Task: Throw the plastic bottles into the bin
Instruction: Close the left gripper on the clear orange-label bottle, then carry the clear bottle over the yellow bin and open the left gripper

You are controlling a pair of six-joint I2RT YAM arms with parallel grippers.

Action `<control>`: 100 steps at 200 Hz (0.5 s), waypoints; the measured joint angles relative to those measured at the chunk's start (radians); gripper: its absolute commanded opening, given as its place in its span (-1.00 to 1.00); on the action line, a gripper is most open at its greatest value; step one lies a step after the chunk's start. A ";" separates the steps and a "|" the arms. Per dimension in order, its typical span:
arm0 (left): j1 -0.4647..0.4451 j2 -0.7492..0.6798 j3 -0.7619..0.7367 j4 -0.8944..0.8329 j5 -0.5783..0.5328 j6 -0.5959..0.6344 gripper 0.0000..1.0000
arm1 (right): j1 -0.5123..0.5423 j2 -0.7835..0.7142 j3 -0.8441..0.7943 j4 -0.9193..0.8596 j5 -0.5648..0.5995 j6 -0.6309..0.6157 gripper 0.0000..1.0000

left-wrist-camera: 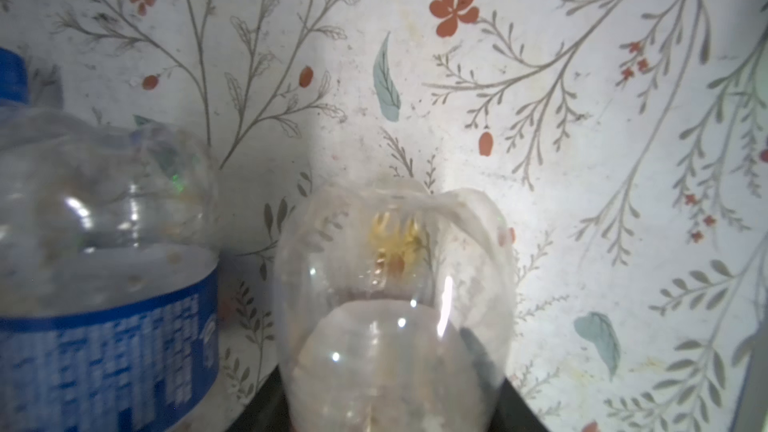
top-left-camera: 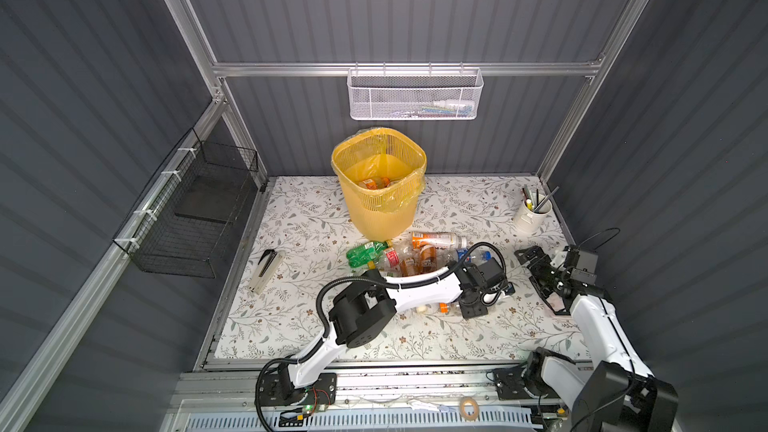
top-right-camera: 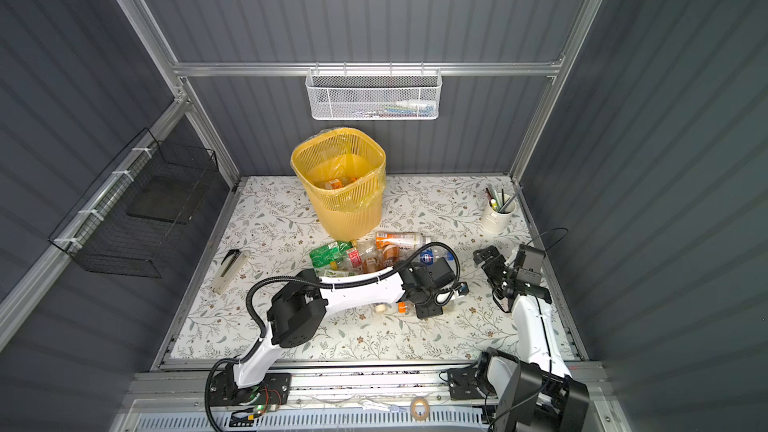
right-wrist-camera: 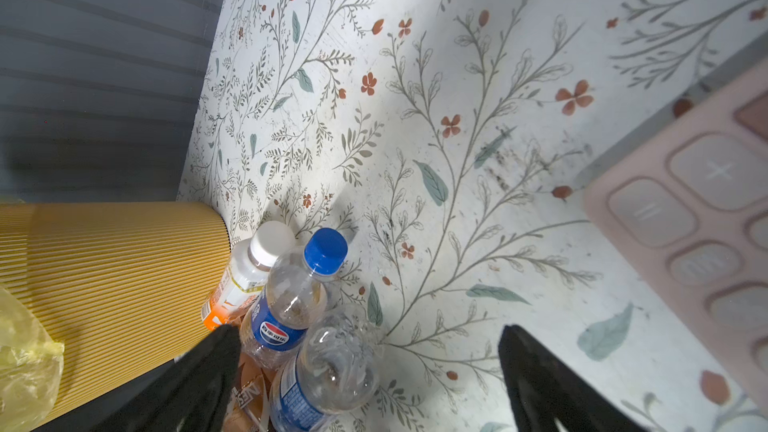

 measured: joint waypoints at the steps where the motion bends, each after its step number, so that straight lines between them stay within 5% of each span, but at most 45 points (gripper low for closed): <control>1: 0.000 -0.003 -0.002 0.001 0.000 -0.001 0.02 | 0.000 0.000 0.000 0.000 0.000 0.000 0.98; 60: 0.024 -0.379 -0.109 0.194 -0.145 -0.042 0.00 | -0.004 -0.001 -0.011 0.026 -0.016 0.024 0.98; 100: 0.147 -0.651 -0.136 0.409 -0.293 0.010 0.00 | -0.006 -0.002 -0.014 0.044 -0.040 0.042 0.98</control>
